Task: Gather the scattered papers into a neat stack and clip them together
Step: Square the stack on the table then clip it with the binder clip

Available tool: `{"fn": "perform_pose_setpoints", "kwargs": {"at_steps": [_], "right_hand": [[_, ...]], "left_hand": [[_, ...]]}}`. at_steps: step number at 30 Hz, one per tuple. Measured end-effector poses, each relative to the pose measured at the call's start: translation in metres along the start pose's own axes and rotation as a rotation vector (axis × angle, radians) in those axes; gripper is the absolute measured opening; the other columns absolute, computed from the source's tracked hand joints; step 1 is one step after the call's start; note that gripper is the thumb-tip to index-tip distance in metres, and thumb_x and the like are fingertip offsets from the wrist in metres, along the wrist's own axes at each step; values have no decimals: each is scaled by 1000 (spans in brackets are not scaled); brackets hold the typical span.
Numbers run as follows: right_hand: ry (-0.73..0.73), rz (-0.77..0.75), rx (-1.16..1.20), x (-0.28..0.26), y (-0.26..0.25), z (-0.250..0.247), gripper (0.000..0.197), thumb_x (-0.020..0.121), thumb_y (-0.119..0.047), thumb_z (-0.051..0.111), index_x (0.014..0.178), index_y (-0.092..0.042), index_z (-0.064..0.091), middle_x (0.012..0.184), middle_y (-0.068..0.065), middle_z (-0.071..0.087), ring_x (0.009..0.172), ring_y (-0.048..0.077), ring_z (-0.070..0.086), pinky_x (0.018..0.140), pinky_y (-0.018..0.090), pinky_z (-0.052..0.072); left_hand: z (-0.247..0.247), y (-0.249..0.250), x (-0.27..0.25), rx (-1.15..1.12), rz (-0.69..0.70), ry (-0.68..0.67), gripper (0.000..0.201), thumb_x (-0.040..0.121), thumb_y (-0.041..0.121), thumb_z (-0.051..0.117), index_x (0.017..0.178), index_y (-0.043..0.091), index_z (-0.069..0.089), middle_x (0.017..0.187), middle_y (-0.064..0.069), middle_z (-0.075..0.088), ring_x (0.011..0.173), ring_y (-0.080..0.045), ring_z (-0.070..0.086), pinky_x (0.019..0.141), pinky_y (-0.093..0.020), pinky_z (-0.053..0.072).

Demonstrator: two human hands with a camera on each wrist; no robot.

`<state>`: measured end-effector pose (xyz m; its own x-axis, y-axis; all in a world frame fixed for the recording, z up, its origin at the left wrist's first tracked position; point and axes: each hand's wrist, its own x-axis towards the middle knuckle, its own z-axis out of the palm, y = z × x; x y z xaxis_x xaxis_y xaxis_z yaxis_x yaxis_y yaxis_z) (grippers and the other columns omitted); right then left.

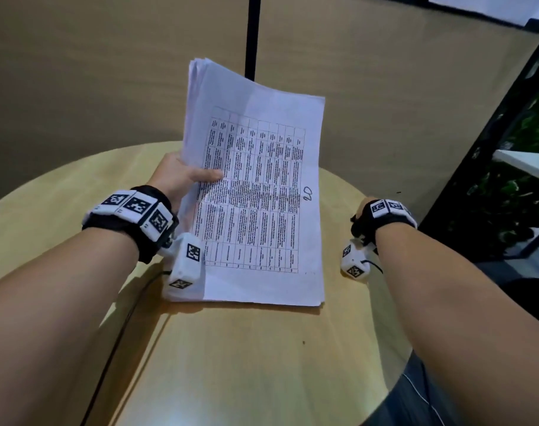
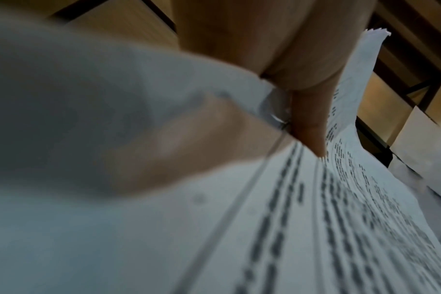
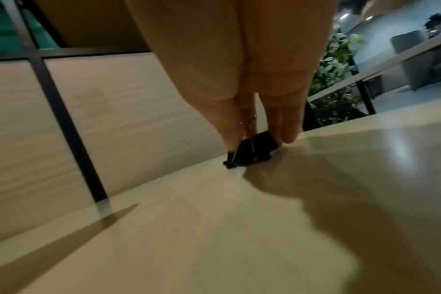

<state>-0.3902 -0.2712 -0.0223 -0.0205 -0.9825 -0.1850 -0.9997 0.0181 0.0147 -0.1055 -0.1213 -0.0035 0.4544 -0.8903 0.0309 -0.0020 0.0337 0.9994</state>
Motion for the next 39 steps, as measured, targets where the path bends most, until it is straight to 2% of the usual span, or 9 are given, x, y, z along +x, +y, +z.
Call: {"fn": "perform_pose_setpoints", "kwargs": {"at_steps": [3, 7, 12, 19, 21, 24, 28, 32, 39], "right_hand": [[25, -7, 11, 0, -10, 2, 36, 73, -39, 74, 87, -12, 55, 102, 15, 58, 101, 39, 57, 76, 54, 51], [18, 10, -5, -19, -14, 5, 38, 80, -38, 69, 104, -9, 61, 127, 24, 51, 116, 45, 50, 88, 61, 45], [-48, 54, 153, -46, -10, 20, 57, 76, -34, 73, 120, -3, 54, 119, 18, 54, 105, 35, 56, 86, 46, 51], [-65, -2, 238, -102, -4, 35, 41, 57, -35, 78, 90, -16, 63, 107, 15, 63, 97, 34, 63, 87, 52, 52], [-69, -44, 290, -112, -3, 39, 27, 60, -36, 76, 77, -19, 63, 94, 7, 66, 87, 29, 65, 84, 45, 54], [-94, -191, 390, -120, -10, 34, 24, 76, -35, 70, 95, -22, 67, 95, 1, 65, 83, 25, 62, 73, 27, 47], [-111, -242, 1042, -124, -27, 22, 18, 87, -16, 63, 75, -8, 51, 91, 19, 61, 64, 30, 60, 70, 40, 54], [-13, -309, 1363, -140, -37, -6, 28, 86, -4, 62, 64, -8, 45, 72, 15, 57, 37, 16, 58, 44, 23, 54], [184, -708, 1324, -176, -47, -77, 15, 91, -3, 51, 77, -9, 50, 78, 8, 50, 64, 15, 53, 62, 20, 55]], "left_hand": [[-1, -1, -1, -8, -12, 12, 63, 52, 10, 78, 112, 1, 63, 112, -14, 68, 107, -31, 63, 100, -49, 45], [-7, 3, -14, -33, -11, 55, 46, 67, -3, 73, 111, -5, 61, 113, -20, 66, 106, -34, 63, 99, -47, 46], [-23, 7, -53, -76, 20, 58, 43, 60, 0, 76, 101, 2, 63, 110, -17, 65, 108, -33, 61, 93, -41, 49], [-43, 8, -107, -88, 85, 105, 26, 70, -4, 71, 92, 9, 63, 101, -11, 68, 97, -26, 64, 88, -34, 50], [-47, 8, -117, -84, 99, 103, 23, 71, -4, 71, 88, 10, 64, 85, -4, 72, 87, -19, 67, 85, -31, 51], [-52, 11, -131, -84, 121, 94, 21, 73, -6, 69, 85, 10, 65, 79, -1, 72, 77, -13, 68, 79, -27, 52], [-62, 16, -140, -91, 152, 93, 26, 71, -6, 71, 92, 9, 65, 99, -10, 69, 91, -21, 67, 85, -34, 51], [-66, 20, -145, -105, 166, 94, 25, 72, -9, 68, 90, 7, 64, 98, -11, 67, 88, -23, 66, 85, -35, 52], [-73, 21, -147, -110, 184, 100, 29, 70, -4, 70, 96, 7, 63, 100, -9, 68, 95, -24, 64, 87, -36, 50]]}}
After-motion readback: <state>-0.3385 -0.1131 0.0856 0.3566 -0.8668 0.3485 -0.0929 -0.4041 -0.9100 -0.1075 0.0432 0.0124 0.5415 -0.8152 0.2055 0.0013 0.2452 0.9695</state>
